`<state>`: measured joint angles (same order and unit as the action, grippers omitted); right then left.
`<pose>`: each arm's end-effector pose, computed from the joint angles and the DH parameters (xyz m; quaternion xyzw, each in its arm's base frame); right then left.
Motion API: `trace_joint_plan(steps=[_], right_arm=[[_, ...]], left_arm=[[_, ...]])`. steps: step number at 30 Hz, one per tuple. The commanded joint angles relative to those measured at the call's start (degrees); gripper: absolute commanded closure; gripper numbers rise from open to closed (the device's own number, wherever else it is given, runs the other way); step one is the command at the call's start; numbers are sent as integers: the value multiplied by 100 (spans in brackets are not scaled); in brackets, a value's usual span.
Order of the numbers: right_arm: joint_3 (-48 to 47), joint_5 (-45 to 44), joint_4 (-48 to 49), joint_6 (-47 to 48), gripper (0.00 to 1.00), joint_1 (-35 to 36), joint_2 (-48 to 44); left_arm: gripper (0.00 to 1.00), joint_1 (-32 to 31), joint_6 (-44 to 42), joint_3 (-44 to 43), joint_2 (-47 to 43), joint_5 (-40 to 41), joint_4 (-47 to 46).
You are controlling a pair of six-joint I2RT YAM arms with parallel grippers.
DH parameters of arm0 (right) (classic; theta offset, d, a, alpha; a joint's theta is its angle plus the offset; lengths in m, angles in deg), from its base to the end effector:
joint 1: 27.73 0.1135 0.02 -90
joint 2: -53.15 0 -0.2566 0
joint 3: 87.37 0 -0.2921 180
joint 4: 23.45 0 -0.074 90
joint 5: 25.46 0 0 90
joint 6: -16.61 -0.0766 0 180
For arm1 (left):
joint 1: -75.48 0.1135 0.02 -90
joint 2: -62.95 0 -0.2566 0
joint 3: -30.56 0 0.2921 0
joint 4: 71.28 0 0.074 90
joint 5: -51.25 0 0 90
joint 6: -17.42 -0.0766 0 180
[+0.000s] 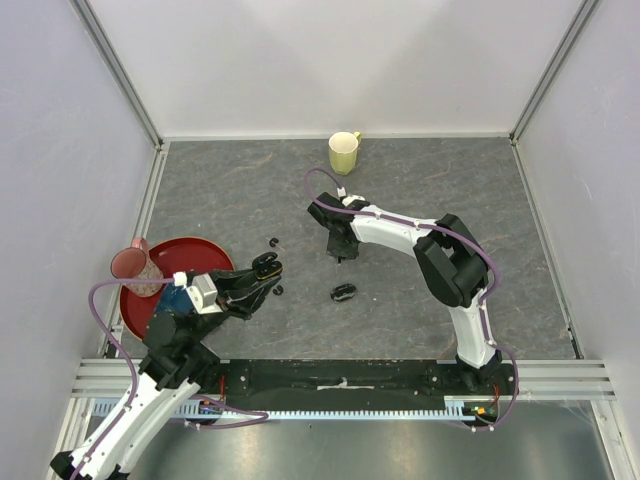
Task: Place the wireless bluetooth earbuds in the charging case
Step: Pick up the earbud from the center of the board.
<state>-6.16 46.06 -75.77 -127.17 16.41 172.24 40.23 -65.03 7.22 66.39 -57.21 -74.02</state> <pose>0.3488 0.3047 0.0964 0.1062 0.9702 0.0083 0.2176 0.1280 -0.1202 0.2848 0.2606 0.4995 -0.3825 0.7323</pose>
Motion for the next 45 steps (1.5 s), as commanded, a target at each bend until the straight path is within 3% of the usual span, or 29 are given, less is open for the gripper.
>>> trace_joint_plan(steps=[1,23,26,27,42,45], right_arm=[[19,-156,-5,130,60,-28,282],[124,55,92,570,60,-107,299],[186,81,153,544,62,-116,256],[221,90,171,544,67,-125,255],[537,274,338,395,68,-151,176],[581,318,373,360,74,-151,176]], left_arm=[[98,-18,-52,15,25,35,-97],[98,-18,-34,24,87,0,-132],[98,-18,-34,24,86,9,-132],[98,-18,-34,24,86,9,-132],[98,-18,-17,24,95,0,-141],[98,-18,-17,24,104,0,-132]])
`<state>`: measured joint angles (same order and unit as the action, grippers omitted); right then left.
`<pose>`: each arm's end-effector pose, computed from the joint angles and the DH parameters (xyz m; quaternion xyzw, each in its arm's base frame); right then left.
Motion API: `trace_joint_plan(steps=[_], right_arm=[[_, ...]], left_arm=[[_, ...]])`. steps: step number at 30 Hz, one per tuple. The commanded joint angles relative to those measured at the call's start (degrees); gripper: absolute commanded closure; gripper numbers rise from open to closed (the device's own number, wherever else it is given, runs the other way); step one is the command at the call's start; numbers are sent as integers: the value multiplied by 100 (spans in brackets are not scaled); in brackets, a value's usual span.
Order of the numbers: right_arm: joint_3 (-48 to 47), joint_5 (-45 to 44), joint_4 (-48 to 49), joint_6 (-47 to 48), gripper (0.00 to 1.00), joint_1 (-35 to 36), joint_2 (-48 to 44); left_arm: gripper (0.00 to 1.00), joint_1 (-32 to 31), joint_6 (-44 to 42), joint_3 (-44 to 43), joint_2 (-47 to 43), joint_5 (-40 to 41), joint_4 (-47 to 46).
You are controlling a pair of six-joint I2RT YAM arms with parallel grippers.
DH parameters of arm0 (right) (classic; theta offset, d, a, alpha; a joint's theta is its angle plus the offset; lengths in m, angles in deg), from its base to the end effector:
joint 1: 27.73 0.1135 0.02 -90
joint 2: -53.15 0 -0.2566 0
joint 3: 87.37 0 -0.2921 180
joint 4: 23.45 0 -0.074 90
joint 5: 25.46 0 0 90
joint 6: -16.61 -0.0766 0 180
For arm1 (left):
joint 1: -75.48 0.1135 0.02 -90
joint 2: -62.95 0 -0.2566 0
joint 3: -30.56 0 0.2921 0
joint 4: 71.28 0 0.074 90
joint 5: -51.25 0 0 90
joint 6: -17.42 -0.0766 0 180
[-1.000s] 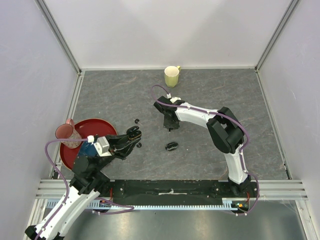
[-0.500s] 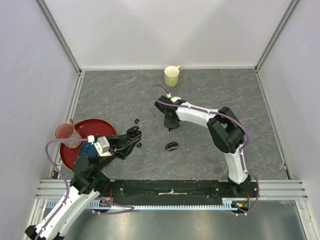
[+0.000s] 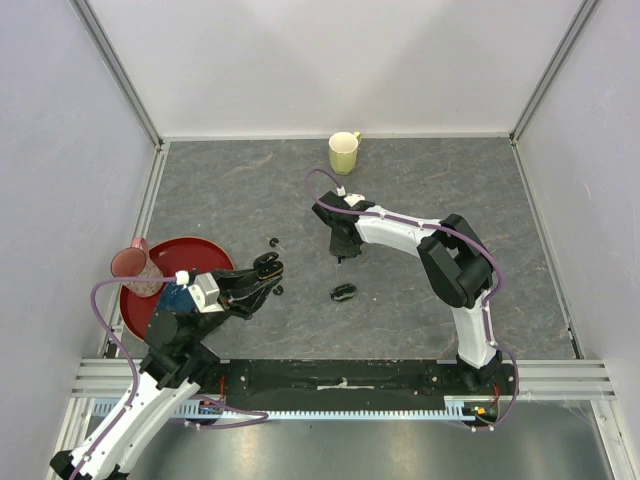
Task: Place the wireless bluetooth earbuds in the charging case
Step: Pick up the earbud from the center of the board.
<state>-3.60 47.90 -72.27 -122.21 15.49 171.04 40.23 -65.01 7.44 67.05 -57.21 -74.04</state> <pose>0.3508 0.2995 0.0936 0.0721 0.9728 0.0217 0.2191 0.1301 -0.1216 0.2815 0.2614 0.5057 -0.3821 0.7280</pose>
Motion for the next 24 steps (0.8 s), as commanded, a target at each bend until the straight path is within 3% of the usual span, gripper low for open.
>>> trace_joint_plan(steps=[1,5,12,18,24], right_arm=[[326,144,32,-146,74,-60,296],[361,153,49,-163,75,-60,288],[457,179,129,-154,100,-60,226],[729,249,506,39,100,-60,-142],[1248,39,1315,416,100,-16,-1152]], left_arm=[[98,-9,-19,2,38,0,-130],[98,-18,-10,2,47,0,-130],[98,-18,-1,2,47,0,-130],[98,-18,7,-16,65,-9,-121],[98,-18,68,-51,135,-70,-95]])
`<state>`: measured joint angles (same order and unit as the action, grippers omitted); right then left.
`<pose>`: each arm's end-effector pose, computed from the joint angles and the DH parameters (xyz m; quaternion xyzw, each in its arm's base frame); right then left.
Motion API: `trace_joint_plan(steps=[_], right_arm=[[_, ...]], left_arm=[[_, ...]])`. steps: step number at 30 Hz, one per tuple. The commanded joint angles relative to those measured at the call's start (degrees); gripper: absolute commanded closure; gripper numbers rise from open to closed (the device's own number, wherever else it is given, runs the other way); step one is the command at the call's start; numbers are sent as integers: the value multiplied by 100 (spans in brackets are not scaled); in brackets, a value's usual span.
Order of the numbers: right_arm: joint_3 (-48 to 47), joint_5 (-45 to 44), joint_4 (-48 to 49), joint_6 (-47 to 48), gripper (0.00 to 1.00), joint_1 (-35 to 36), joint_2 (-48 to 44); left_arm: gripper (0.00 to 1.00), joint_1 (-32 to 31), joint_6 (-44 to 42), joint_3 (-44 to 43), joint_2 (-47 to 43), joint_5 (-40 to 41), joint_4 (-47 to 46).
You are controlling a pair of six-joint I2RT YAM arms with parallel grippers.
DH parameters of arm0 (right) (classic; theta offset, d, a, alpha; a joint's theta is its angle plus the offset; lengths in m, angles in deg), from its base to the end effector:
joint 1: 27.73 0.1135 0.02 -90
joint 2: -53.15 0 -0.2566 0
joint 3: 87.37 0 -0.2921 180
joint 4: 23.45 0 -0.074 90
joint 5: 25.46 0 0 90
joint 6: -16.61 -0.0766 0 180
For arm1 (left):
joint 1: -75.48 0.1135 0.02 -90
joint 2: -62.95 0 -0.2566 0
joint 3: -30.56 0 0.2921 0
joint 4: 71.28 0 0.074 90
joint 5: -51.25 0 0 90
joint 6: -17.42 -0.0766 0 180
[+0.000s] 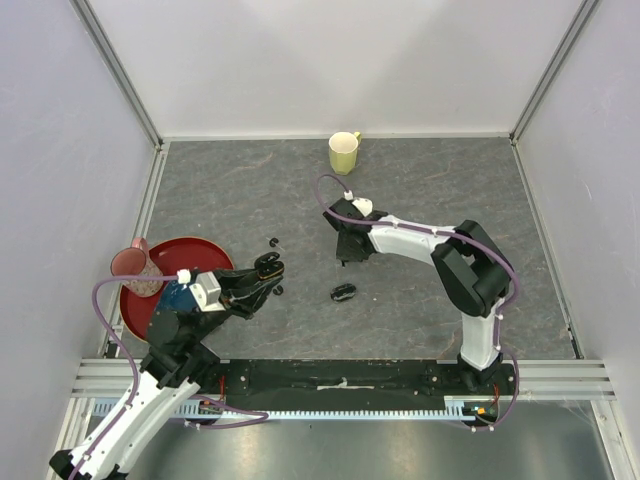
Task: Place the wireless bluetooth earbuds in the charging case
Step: Pick up the earbud from the center of the board, then place the earbud in the charging case.
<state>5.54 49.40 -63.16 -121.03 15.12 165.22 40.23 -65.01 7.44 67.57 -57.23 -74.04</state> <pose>0.3394 0.2876 0.0942 0.0693 0.9652 0.0637 0.2442 0.1313 -0.1225 0.2800 0.2620 0.5093 -0.3818 0.7254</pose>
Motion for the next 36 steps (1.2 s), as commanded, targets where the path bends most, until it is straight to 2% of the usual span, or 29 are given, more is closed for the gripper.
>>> trace_joint_plan(steps=[1,5,10,18,21,30,36], right_arm=[[370,-191,534,325,100,48,-825],[685,-884,790,220,100,223,-1485],[1545,-1816,1879,272,100,794,-2654],[2733,-1941,3662,281,100,1155,-4270],[2971,-1958,4023,404,100,1287,-4701],[3007,-1993,4595,939,100,1717,-5432],[2813,-2028,4956,1292,100,2165,-5398]], left_arm=[[98,-18,86,-51,100,-68,-95],[98,-18,174,-86,170,-112,-138],[98,-18,306,-77,250,-95,-244],[98,-18,561,10,329,-59,-551],[98,-18,631,37,416,-68,-683],[98,-18,684,107,838,-209,-1087],[98,-18,640,90,1207,-331,-1404]])
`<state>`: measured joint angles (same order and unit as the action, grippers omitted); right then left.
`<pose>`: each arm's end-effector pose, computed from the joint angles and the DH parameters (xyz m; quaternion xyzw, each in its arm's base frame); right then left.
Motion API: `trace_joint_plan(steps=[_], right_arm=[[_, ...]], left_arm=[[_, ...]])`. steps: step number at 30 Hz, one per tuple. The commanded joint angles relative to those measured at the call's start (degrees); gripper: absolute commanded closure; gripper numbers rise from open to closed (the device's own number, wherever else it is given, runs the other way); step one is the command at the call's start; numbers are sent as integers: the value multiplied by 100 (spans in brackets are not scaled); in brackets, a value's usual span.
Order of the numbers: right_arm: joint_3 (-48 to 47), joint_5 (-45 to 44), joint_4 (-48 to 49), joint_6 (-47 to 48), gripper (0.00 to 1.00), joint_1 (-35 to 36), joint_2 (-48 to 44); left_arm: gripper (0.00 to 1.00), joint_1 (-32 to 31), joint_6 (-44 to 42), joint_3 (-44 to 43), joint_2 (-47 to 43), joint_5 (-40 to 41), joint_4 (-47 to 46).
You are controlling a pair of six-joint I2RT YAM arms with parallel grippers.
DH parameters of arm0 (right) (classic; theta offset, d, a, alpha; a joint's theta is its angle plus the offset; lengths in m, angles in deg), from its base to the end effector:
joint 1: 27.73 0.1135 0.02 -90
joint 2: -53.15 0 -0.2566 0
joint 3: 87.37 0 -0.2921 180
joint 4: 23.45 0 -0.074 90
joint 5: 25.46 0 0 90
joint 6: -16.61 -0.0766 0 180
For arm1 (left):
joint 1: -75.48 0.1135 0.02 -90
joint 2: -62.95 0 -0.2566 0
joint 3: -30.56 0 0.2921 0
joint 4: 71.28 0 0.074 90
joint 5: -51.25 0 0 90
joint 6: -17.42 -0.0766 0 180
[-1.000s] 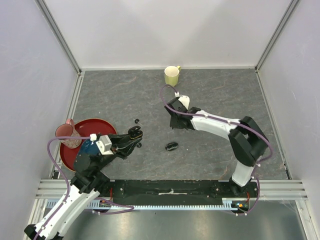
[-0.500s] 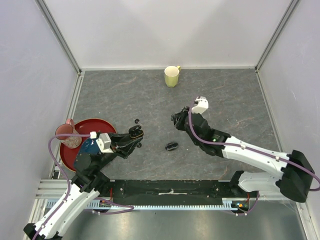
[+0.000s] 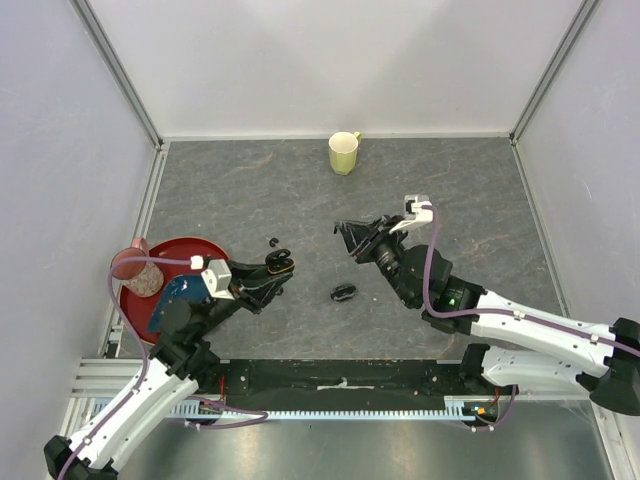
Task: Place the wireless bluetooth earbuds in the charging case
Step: Place the earbud in the charging case.
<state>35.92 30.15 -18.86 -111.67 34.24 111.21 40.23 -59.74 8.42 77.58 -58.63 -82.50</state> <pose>0.1854 0.2562 0.3321 0.0756 0.6863 0.4027 0.6010 0.1480 -0.1365 0.2634 0.2491 0.5357 -0.4180 0.6901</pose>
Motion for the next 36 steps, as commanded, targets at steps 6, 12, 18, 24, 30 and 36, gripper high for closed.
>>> trace_joint_plan(steps=[6,12,18,24,30,36], right_arm=[[-225,-121,956,550,100,684,187],[-470,99,1211,752,100,1062,592],[-672,196,1537,936,100,1352,978],[-805,240,1669,998,100,1519,1260],[-858,205,1704,1025,100,1589,1445],[-866,91,1739,1068,100,1651,1611]], left_arm=[[98,-18,87,-18,330,-323,-672],[98,-18,70,18,294,-315,-672],[98,-18,78,18,294,-324,-672],[98,-26,69,18,286,-324,-672],[98,-18,78,9,277,-306,-690],[98,-26,87,-17,268,-297,-708]])
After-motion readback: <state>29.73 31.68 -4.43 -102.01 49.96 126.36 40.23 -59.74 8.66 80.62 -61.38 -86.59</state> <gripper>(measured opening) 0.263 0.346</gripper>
